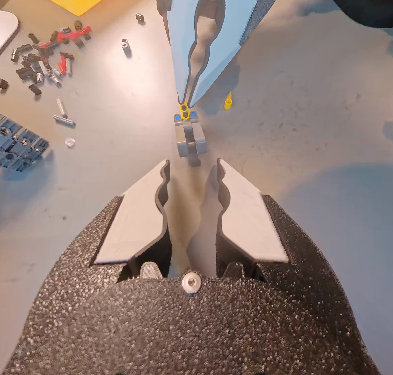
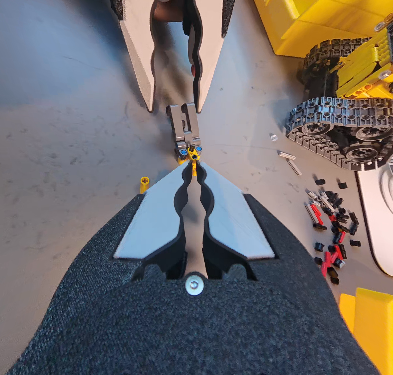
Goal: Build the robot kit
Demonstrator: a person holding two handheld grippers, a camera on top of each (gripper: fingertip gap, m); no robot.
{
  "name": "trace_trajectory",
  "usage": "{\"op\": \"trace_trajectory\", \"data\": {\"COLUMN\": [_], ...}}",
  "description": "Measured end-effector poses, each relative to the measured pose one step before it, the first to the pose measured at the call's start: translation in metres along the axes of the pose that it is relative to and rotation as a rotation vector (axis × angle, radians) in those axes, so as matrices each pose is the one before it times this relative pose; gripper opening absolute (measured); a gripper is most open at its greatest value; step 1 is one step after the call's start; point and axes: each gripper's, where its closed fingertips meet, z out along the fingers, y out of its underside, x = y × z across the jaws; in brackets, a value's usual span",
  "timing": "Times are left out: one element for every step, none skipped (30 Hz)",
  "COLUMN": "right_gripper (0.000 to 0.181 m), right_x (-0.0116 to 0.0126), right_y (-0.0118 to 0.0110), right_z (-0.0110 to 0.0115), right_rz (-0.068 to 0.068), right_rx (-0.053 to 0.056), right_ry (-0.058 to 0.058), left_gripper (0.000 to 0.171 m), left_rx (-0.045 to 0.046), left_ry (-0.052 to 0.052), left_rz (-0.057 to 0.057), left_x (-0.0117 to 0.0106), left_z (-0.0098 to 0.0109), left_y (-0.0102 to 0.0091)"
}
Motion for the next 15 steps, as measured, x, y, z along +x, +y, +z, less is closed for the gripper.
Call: {"op": "trace_trajectory", "data": {"right_gripper": [0.003, 0.003, 0.003, 0.005, 0.009, 0.013, 0.018, 0.020, 0.022, 0.026, 0.028, 0.030, 0.032, 0.033, 0.033], "right_x": [-0.00022, -0.00090, -0.00121, -0.00088, -0.00059, -0.00117, -0.00192, -0.00006, 0.00114, 0.00041, -0.00011, 0.00001, 0.00207, 0.00232, 0.00143], "right_y": [0.00001, -0.00019, -0.00051, -0.00051, -0.00101, -0.00118, -0.00068, -0.00038, -0.00076, -0.00087, -0.00046, 0.00036, 0.00065, 0.00112, 0.00127], "right_z": [0.00010, -0.00007, -0.00028, -0.00072, -0.00148, -0.00195, -0.00214, -0.00216, -0.00221, -0.00161, -0.00070, 0.00045, 0.00171, 0.00255, 0.00342], "right_rz": [-0.0023, 0.0022, 0.0047, 0.0072, 0.0140, 0.0222, 0.0263, 0.0244, 0.0210, 0.0222, 0.0230, 0.0186, 0.0056, -0.0054, -0.0037], "right_rx": [0.0002, 0.0034, 0.0047, 0.0056, 0.0094, 0.0126, 0.0111, 0.0094, 0.0123, 0.0112, 0.0069, -0.0011, -0.0065, -0.0131, -0.0168], "right_ry": [0.0002, -0.0055, -0.0094, -0.0101, -0.0125, -0.0199, -0.0266, -0.0146, -0.0062, -0.0116, -0.0142, -0.0130, -0.0001, 0.0007, -0.0087], "left_gripper": [0.039, 0.033, 0.025, 0.021, 0.016, 0.006, 0.000, 0.000, 0.000, 0.000, 0.000, 0.000, 0.000, 0.000, 0.000], "left_rx": [-0.00679, -0.00634, -0.00939, -0.01370, -0.00099, -0.00134, -0.01309, -0.01393, -0.00643, -0.00188, -0.00083, 0.00162, 0.00677, 0.00944, 0.00145], "left_ry": [-0.0095, -0.0200, -0.0314, -0.0253, -0.0124, -0.0201, -0.0270, -0.0230, -0.0229, -0.0231, -0.0194, -0.0145, -0.0075, -0.0037, 0.0026], "left_rz": [0.0030, 0.0120, 0.0247, 0.0357, 0.0349, 0.0300, 0.0334, 0.0395, 0.0419, 0.0411, 0.0362, 0.0308, 0.0298, 0.0256, 0.0099], "left_x": [0.00011, -0.00138, -0.00277, -0.00149, 0.00050, -0.00090, -0.00232, -0.00159, -0.00142, -0.00143, -0.00108, -0.00068, 0.00035, 0.00066, 0.00077], "left_z": [0.00213, 0.00171, 0.00153, 0.00121, 0.00035, -0.00008, 0.00009, 0.00010, -0.00012, -0.00020, -0.00018, -0.00018, -0.00038, -0.00045, 0.00001], "left_y": [0.00002, 0.00010, 0.00089, 0.00167, -0.00010, -0.00045, 0.00117, 0.00147, 0.00043, -0.00010, -0.00031, -0.00072, -0.00145, -0.00147, 0.00000]}}
